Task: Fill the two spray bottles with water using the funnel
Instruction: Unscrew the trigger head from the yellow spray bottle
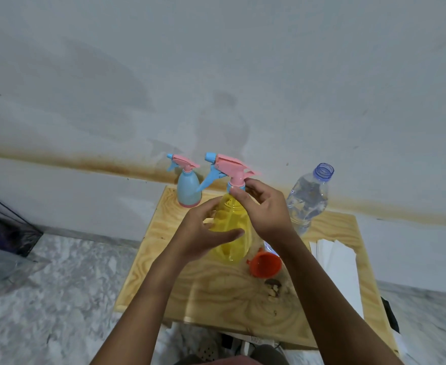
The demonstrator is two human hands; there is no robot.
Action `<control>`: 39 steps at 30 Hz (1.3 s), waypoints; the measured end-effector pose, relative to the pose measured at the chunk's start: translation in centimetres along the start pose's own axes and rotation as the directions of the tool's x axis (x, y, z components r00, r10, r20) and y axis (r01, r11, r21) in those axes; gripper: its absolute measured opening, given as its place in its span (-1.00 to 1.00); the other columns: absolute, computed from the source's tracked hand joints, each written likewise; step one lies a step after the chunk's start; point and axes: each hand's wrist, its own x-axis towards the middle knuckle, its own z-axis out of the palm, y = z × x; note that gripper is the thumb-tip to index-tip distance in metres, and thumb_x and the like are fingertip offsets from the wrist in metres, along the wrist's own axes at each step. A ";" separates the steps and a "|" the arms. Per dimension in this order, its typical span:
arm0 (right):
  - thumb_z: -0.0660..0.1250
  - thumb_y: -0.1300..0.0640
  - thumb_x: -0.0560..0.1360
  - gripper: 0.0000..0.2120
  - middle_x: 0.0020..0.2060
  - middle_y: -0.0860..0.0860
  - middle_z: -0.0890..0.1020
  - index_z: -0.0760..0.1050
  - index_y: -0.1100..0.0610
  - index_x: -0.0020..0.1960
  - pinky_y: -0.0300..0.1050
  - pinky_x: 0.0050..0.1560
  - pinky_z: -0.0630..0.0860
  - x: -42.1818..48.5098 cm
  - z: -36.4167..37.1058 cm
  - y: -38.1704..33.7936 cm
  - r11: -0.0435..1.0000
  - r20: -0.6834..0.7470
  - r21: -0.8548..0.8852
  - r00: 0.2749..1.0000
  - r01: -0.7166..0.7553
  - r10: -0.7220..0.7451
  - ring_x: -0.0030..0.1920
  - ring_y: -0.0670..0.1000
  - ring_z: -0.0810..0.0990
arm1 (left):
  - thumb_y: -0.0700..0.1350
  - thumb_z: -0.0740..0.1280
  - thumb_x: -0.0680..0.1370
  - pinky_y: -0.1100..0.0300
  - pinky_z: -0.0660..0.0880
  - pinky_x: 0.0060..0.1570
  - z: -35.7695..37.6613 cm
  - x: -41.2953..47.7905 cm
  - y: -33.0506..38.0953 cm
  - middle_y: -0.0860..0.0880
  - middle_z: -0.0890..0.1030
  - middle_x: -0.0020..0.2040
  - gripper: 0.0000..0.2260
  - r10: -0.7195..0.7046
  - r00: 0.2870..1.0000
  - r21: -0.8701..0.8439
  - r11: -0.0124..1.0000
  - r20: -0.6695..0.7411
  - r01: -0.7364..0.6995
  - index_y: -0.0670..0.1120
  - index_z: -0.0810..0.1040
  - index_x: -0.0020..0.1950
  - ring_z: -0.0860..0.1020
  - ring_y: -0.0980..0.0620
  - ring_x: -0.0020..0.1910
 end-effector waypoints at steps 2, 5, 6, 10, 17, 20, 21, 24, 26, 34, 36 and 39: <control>0.34 0.18 0.59 -0.88 -0.11 -0.18 0.67 0.62 0.02 0.05 -0.39 -0.02 0.44 0.1 -0.2 -0.1 1.000 0.067 0.008 0.998 -0.017 0.016 -0.08 -0.27 0.60 | -0.03 0.64 0.30 0.14 0.61 0.04 0.0 0.1 0.1 0.12 0.68 0.00 -0.43 -0.011 1.000 -0.017 1.000 0.011 0.011 0.05 0.57 0.28 0.63 0.08 0.06; 0.27 0.17 0.62 -0.72 0.13 -0.03 0.62 0.54 0.08 0.31 -0.41 0.10 0.44 0.0 -0.2 -0.4 0.999 0.084 0.035 0.996 -0.030 0.027 0.12 -0.27 0.57 | 0.14 0.61 0.24 -0.03 0.60 0.14 0.1 0.1 0.3 0.09 0.66 0.07 -0.34 -0.007 1.000 -0.030 1.000 -0.001 0.007 0.05 0.55 0.31 0.61 0.02 0.13; 0.26 0.18 0.62 -0.70 0.09 -0.05 0.63 0.50 0.05 0.34 -0.38 0.10 0.46 0.0 0.0 -0.4 0.997 0.069 0.072 0.997 -0.039 0.034 0.11 -0.25 0.58 | 0.14 0.62 0.24 -0.06 0.60 0.13 0.2 0.1 0.4 0.08 0.67 0.05 -0.37 -0.012 1.000 -0.042 0.999 -0.012 0.012 0.06 0.57 0.27 0.61 0.02 0.12; 0.29 0.19 0.60 -0.77 -0.03 -0.09 0.67 0.43 0.03 0.24 -0.33 0.03 0.53 -0.2 0.8 -0.2 0.978 -0.038 0.188 0.994 -0.095 0.104 0.01 -0.23 0.65 | -0.07 0.62 0.33 0.03 0.64 0.00 0.1 0.1 0.8 0.15 0.68 -0.08 -0.57 0.005 1.000 -0.011 1.000 -0.022 -0.005 0.14 0.60 0.15 0.63 0.10 -0.03; 0.45 0.11 0.50 -0.79 -0.01 -0.03 0.69 0.57 0.03 0.13 -0.21 0.04 0.60 -0.1 1.6 0.1 0.992 -0.143 0.114 0.987 -0.062 0.078 0.04 -0.07 0.66 | -0.17 0.59 0.37 0.28 0.56 -0.18 0.3 0.3 1.3 0.24 0.68 -0.07 -0.57 0.040 0.998 -0.017 0.999 -0.039 -0.041 0.14 0.59 0.16 0.60 0.24 -0.06; 0.35 0.12 0.57 -0.81 -0.06 -0.25 0.69 0.50 -0.12 0.12 -0.27 0.14 0.56 -0.2 1.8 -0.1 0.977 -0.139 0.199 0.985 -0.076 0.105 0.06 -0.24 0.65 | -0.23 0.59 0.36 0.37 0.50 -0.22 0.4 0.5 1.4 0.30 0.66 -0.13 -0.56 0.065 0.997 -0.016 0.998 -0.050 -0.066 0.17 0.57 0.11 0.58 0.33 -0.13; 0.32 0.13 0.59 -0.79 -0.07 -0.29 0.68 0.46 -0.12 0.15 -0.33 0.12 0.55 -0.2 1.9 -0.1 0.973 -0.142 0.218 0.984 -0.076 0.108 0.05 -0.29 0.63 | -0.23 0.59 0.36 0.36 0.52 -0.21 0.4 0.6 1.2 0.30 0.66 -0.13 -0.55 0.070 0.996 -0.009 0.997 -0.052 -0.070 0.18 0.57 0.10 0.58 0.34 -0.14; 0.39 0.09 0.54 -0.78 0.04 -0.16 0.66 0.48 -0.09 0.15 -0.29 0.13 0.55 0.0 2.1 0.0 0.981 -0.171 0.180 0.980 -0.074 0.105 0.09 -0.24 0.62 | -0.16 0.60 0.35 0.24 0.59 -0.12 0.6 0.6 1.2 0.26 0.66 -0.09 -0.54 0.054 0.996 -0.019 0.998 -0.067 -0.056 0.18 0.57 0.16 0.58 0.29 -0.07; 0.47 0.05 0.47 -0.74 0.04 -0.15 0.64 0.51 -0.08 0.12 -0.33 0.09 0.53 0.1 2.2 -0.1 0.992 -0.210 0.108 0.974 -0.069 0.091 0.07 -0.26 0.59 | -0.08 0.61 0.33 0.16 0.60 -0.06 0.8 0.7 1.1 0.20 0.66 -0.03 -0.46 0.045 0.996 -0.011 0.999 -0.079 -0.046 0.10 0.56 0.28 0.58 0.22 0.02; 0.32 0.00 0.58 -0.80 0.06 -0.18 0.64 0.47 -0.12 0.20 -0.26 0.17 0.53 0.1 2.2 0.1 0.994 -0.205 0.081 0.975 -0.076 0.091 0.15 -0.18 0.59 | -0.08 0.61 0.33 0.35 0.54 -0.05 1.5 0.8 0.4 0.31 0.62 -0.07 -0.45 0.060 0.989 0.039 0.998 -0.137 -0.056 0.14 0.51 0.25 0.54 0.31 0.02; 0.42 -0.02 0.51 -0.76 0.06 -0.17 0.63 0.50 -0.10 0.16 -0.40 0.11 0.48 0.2 2.3 0.3 0.998 -0.222 0.003 0.973 -0.066 0.065 0.13 -0.18 0.58 | -0.08 0.61 0.33 0.28 0.56 0.00 1.8 0.9 0.1 0.19 0.64 0.02 -0.38 0.082 0.986 0.036 0.996 -0.144 -0.078 -0.01 0.52 0.35 0.57 0.20 0.07; 0.49 0.01 0.46 -0.72 0.03 -0.13 0.62 0.52 -0.10 0.13 -0.47 0.02 0.44 0.5 2.1 0.5 0.993 -0.246 -0.117 0.969 -0.025 -0.005 0.07 -0.18 0.57 | -0.07 0.61 0.33 0.31 0.54 0.01 2.1 0.8 -0.1 0.15 0.63 0.04 -0.36 0.112 0.979 0.050 0.993 -0.171 -0.105 -0.03 0.50 0.37 0.57 0.15 0.09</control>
